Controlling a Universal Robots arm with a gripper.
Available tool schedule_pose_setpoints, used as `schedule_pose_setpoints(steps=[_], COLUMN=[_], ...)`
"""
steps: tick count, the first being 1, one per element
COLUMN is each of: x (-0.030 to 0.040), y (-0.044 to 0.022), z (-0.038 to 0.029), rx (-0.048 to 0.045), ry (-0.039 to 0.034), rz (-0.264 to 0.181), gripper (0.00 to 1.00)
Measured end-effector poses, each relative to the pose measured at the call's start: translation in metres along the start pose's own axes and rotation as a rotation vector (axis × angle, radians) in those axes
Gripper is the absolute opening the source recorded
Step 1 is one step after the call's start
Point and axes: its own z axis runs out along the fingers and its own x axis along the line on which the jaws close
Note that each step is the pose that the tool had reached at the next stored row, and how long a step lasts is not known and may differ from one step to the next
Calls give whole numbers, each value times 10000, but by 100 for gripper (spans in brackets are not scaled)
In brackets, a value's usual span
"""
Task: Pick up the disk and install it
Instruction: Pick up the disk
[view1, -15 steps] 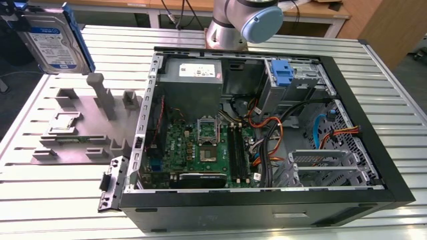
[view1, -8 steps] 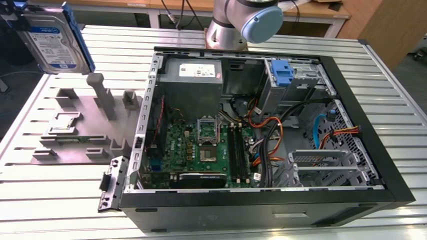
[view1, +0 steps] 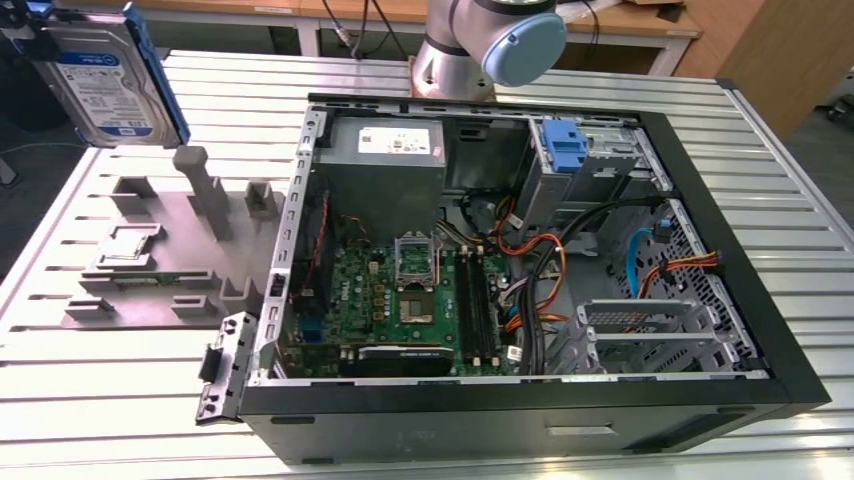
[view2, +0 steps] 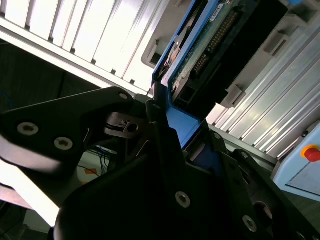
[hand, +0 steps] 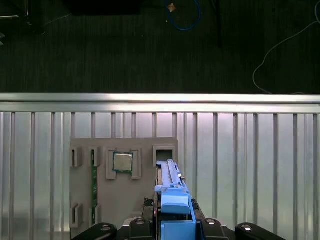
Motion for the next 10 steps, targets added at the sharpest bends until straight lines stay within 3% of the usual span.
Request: schedule_pose_setpoints(steps=[10], x=[0], y=[0], z=[-32], rx=[0], ry=[0], rz=[0], gripper=[37])
